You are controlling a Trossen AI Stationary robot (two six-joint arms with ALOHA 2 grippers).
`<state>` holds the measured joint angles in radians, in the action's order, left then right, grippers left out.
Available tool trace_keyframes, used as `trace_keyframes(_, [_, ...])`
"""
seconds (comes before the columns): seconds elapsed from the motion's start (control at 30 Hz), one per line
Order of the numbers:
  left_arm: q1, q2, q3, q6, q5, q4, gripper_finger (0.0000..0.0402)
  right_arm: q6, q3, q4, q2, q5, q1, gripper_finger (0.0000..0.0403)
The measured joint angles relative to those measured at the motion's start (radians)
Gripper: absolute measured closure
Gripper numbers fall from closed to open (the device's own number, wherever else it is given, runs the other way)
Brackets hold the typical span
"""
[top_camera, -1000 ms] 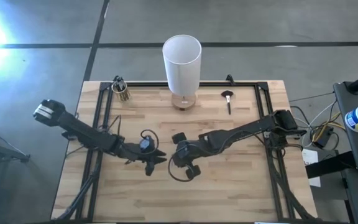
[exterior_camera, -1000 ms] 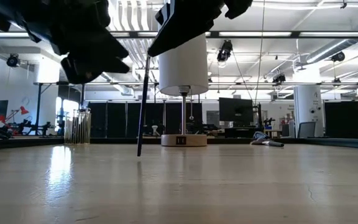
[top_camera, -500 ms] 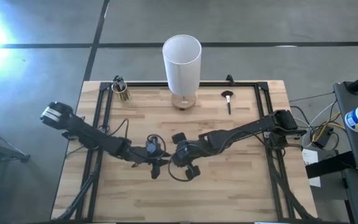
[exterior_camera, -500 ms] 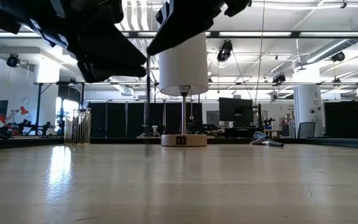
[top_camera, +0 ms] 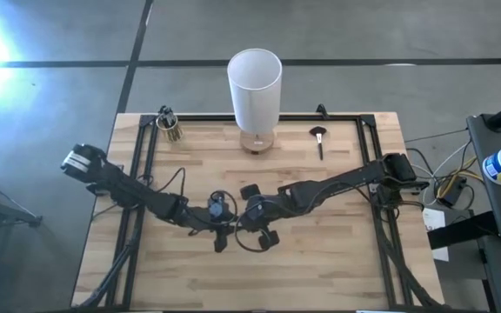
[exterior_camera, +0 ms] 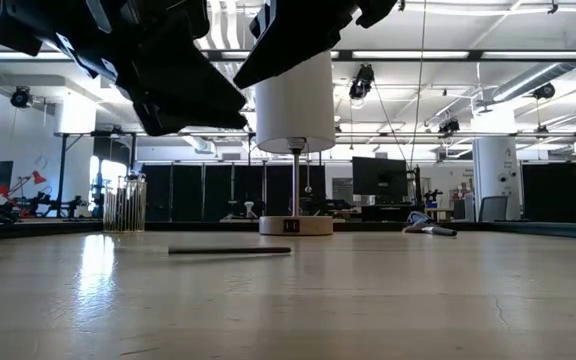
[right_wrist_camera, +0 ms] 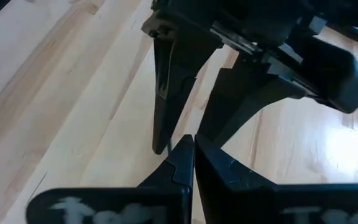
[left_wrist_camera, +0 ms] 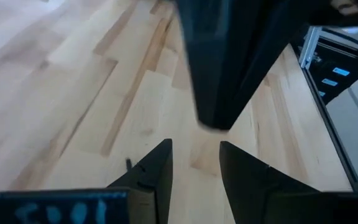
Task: Pick & Place Makeup Brushes
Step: Put the eyeshadow brush into the makeup holder
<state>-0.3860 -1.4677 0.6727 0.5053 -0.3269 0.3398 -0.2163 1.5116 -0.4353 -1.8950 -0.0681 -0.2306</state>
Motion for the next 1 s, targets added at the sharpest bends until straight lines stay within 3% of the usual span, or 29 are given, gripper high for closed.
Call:
trace_keyframes(0.37, [-0.057,0.046,-0.015,0.168,0.033,-0.185,0.0332,0.229,-0.043,-0.061,-0.026,0.106,0.027,0.0392])
trace_keyframes(0.5, [-0.077,0.066,-0.039,0.223,0.015,-0.185,0.0350,0.236,-0.061,-0.063,-0.091,0.151,0.036,0.0367])
trace_keyframes(0.77, [-0.096,0.152,-0.093,0.291,-0.026,-0.185,0.0353,0.208,-0.049,-0.055,-0.193,0.115,0.091,0.0295])
trace_keyframes(1.0, [-0.100,0.273,-0.177,0.352,-0.067,-0.186,0.0353,0.163,-0.046,-0.019,-0.195,0.103,0.137,0.0279])
